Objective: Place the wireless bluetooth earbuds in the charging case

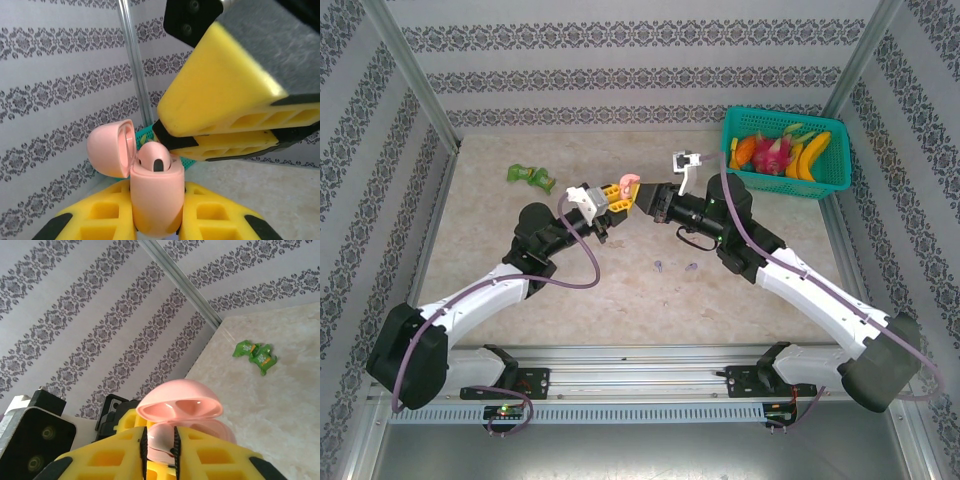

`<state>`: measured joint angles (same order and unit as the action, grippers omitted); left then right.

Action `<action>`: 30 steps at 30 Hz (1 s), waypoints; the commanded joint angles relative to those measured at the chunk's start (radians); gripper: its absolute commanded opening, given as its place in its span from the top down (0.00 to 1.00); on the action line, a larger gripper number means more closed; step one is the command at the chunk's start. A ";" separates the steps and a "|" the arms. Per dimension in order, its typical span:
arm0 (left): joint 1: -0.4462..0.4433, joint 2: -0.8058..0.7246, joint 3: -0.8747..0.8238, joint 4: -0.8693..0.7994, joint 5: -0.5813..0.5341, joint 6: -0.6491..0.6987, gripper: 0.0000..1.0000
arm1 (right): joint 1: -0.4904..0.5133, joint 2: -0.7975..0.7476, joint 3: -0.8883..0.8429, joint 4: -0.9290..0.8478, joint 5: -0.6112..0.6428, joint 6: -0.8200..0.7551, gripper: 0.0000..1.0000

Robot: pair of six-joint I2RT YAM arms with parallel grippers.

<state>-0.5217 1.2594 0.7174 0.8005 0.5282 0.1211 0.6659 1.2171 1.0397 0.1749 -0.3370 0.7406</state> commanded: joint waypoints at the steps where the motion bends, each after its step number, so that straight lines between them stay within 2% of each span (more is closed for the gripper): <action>1: -0.010 0.007 -0.016 0.121 0.036 -0.045 1.00 | 0.013 0.016 0.023 -0.077 0.015 -0.029 0.73; 10: -0.009 0.021 -0.059 0.142 -0.018 -0.049 1.00 | -0.019 -0.095 0.047 -0.176 0.022 -0.046 0.58; 13: -0.009 0.014 -0.078 0.151 -0.037 -0.048 1.00 | -0.074 -0.145 0.015 -0.245 0.065 -0.029 0.55; 17: -0.009 -0.011 -0.104 0.158 -0.066 -0.043 1.00 | -0.203 -0.162 -0.041 -0.370 0.132 0.045 0.51; 22: -0.009 -0.039 -0.131 0.156 -0.079 -0.049 1.00 | -0.308 -0.046 -0.085 -0.510 0.190 0.107 0.50; 30: -0.009 -0.071 -0.160 0.150 -0.090 -0.047 1.00 | -0.321 0.197 -0.040 -0.629 0.352 0.274 0.47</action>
<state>-0.5228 1.2140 0.5701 0.8913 0.4469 0.0883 0.3489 1.3689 0.9619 -0.3717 -0.0727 0.9207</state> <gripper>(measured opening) 0.200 0.525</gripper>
